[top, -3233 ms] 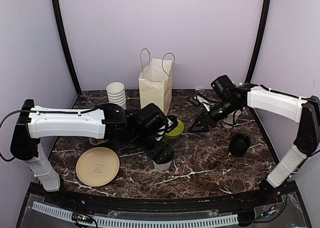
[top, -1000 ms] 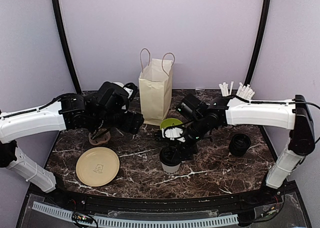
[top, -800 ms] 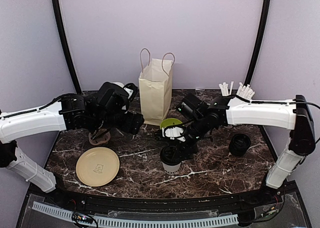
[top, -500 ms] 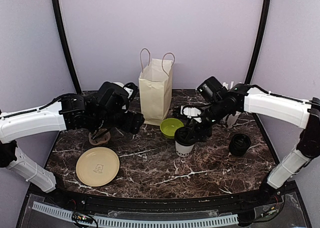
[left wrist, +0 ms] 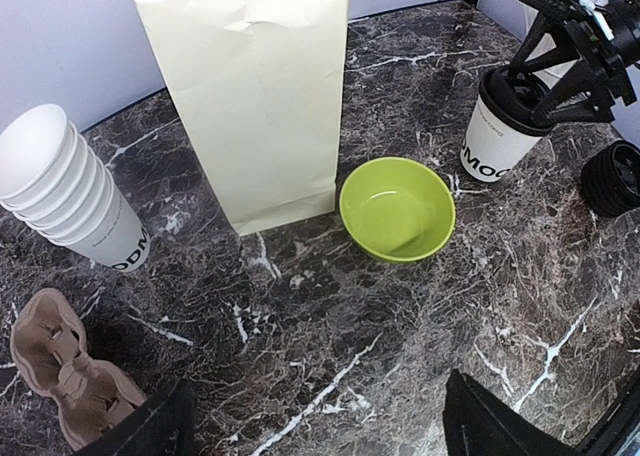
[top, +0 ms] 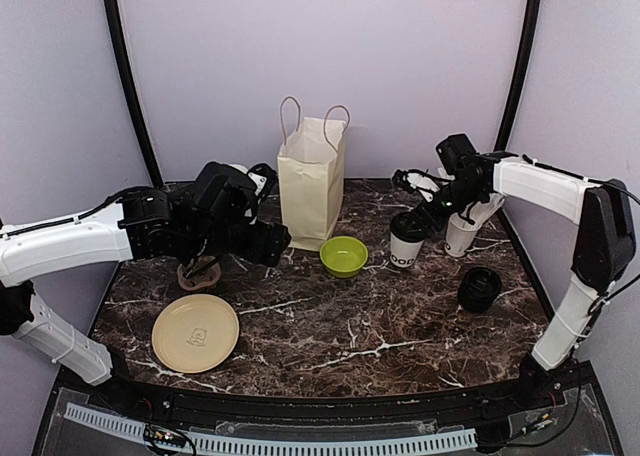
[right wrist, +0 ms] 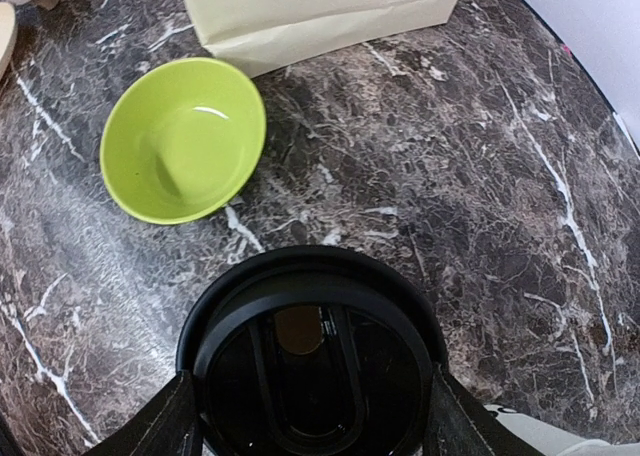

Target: Pack the takeout coffee

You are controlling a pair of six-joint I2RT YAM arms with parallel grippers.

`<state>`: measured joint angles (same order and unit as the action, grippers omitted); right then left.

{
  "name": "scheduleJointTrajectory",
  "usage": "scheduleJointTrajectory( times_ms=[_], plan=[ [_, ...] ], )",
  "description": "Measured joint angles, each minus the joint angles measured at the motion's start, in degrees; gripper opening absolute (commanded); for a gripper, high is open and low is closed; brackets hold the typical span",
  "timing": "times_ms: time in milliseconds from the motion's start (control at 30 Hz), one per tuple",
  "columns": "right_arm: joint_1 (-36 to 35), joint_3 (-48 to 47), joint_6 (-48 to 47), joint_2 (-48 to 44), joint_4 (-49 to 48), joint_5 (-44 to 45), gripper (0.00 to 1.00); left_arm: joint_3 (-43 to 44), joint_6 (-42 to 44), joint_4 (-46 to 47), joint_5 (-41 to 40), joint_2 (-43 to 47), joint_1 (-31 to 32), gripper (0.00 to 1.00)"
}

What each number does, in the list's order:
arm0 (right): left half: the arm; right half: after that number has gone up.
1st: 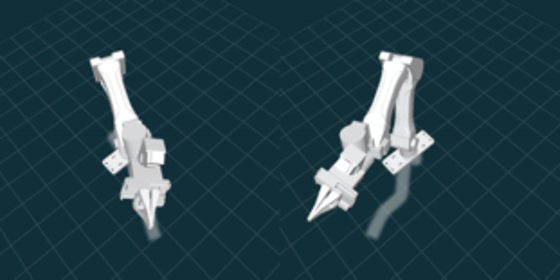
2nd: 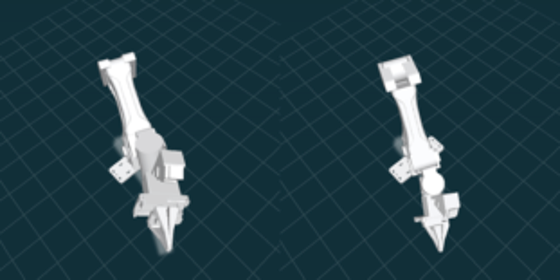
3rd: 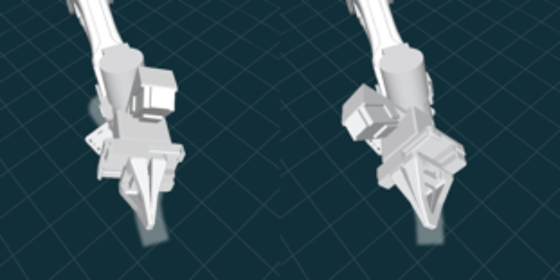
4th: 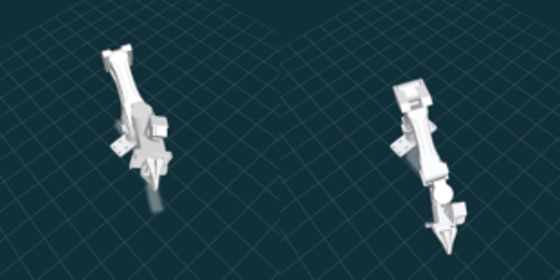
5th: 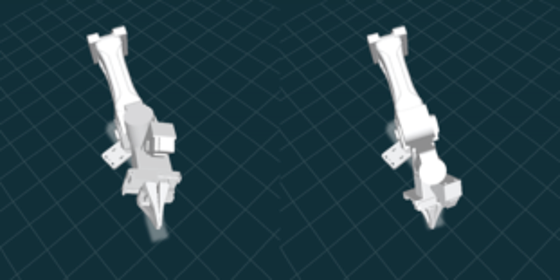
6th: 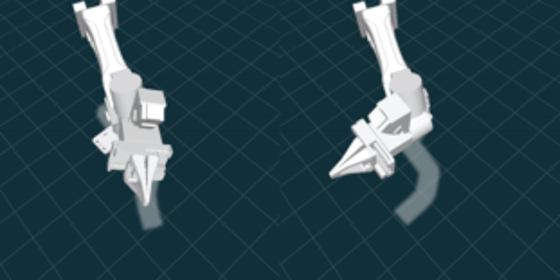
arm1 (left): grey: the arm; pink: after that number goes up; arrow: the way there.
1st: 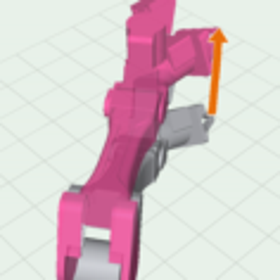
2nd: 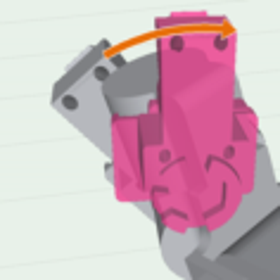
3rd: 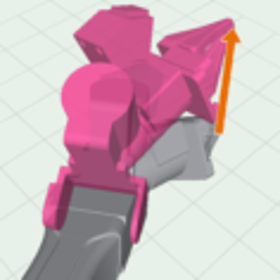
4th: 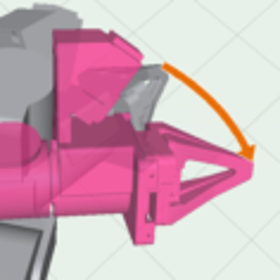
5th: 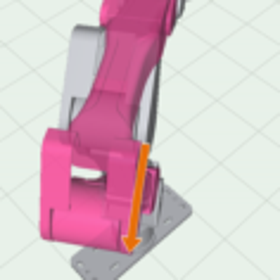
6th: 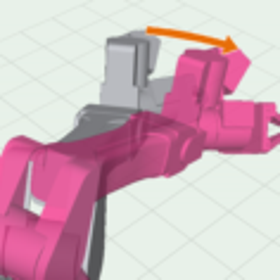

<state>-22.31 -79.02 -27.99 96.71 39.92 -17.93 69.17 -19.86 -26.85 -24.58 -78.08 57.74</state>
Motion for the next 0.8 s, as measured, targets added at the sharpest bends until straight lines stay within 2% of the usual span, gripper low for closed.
scheduleJointTrajectory(
  times_ms=[200, 400, 500, 667, 800],
  plan=[
    [1.1, -1.0, 1.9, 3.3, -2.4, 0.0, 0.75, -0.2, -0.1, 0.0, 0.1, 0.0, 0.0, 0.88],
    [1.1, -1.1, 3.2, 4.0, -2.7, 0.0, 0.87, -0.3, -0.1, -0.1, 0.1, 0.0, 0.0, 0.89],
    [1.1, -1.5, 3.7, 3.9, -2.6, 0.0, 0.97, -0.2, 0.1, -0.7, 0.1, -0.2, -0.2, 0.89],
    [1.1, -3.3, 4.3, 0.5, -0.6, -0.1, 0.91, 1.1, 0.6, -2.3, 0.4, -2.1, -0.6, 0.89],
    [1.1, -3.3, 3.5, -6.4, 1.9, -0.2, 0.87, 1.7, 1.4, -3.0, 0.6, -3.0, -0.6, 0.87]
  ],
)
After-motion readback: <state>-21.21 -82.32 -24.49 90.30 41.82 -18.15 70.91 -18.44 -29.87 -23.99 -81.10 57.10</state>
